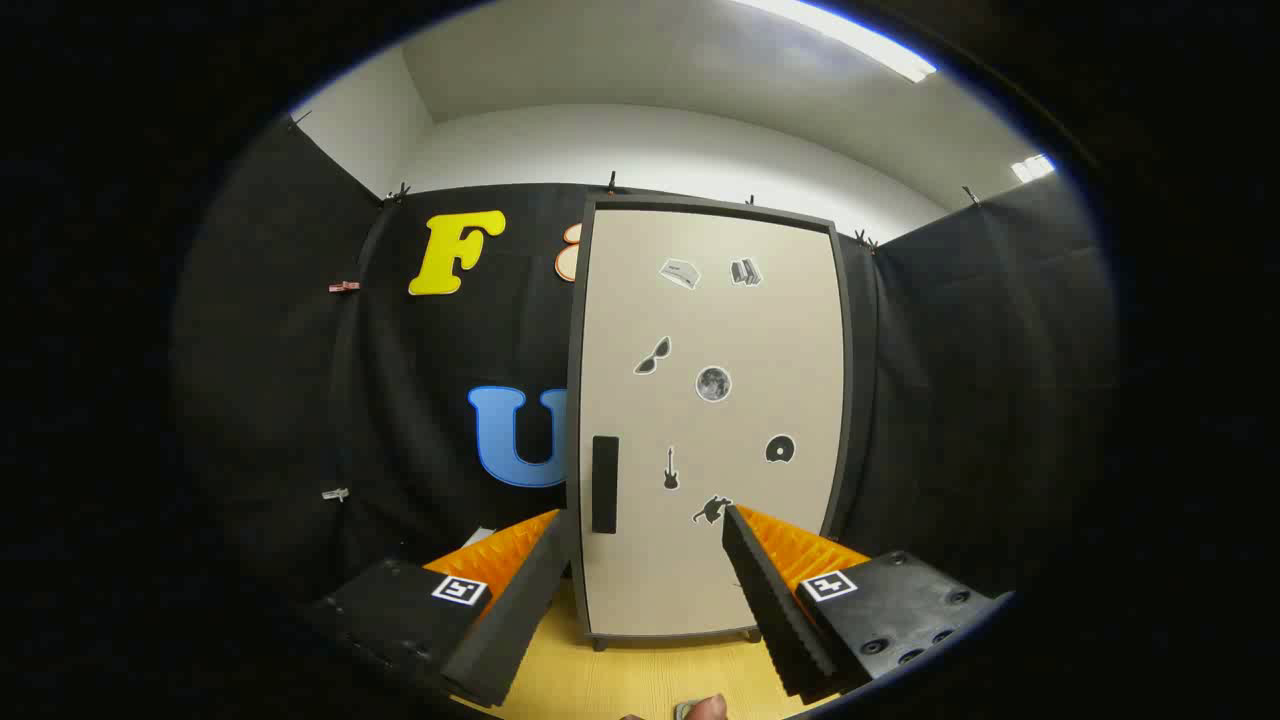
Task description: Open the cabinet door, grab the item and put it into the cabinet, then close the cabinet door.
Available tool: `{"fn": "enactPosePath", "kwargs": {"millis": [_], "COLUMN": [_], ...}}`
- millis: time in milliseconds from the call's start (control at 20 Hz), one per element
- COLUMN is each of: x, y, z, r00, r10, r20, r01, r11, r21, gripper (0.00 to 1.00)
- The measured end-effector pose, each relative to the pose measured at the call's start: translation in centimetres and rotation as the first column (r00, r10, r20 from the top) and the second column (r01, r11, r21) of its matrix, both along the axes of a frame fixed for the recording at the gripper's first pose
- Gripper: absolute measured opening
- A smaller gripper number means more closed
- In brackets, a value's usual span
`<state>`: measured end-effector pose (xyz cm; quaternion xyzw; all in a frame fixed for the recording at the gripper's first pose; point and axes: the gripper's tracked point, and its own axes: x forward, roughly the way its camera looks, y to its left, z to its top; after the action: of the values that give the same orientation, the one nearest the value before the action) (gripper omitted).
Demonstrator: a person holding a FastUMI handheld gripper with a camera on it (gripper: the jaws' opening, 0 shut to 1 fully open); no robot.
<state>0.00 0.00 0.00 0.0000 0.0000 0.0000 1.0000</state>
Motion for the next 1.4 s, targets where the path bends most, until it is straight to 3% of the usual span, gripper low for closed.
{"fn": "enactPosePath", "kwargs": {"millis": [1050,1400], "x": [1.6,6.4], "y": [1.5,3.3], "z": [-1.1,-2.9], "r00": [1.0,0.994], "r10": [0.019,0.043], "r20": [-0.018,-0.096], "r01": [-0.019,-0.037], "r11": [1.0,0.997], "r21": [-0.001,0.065], "gripper": [0.98,0.98]}}
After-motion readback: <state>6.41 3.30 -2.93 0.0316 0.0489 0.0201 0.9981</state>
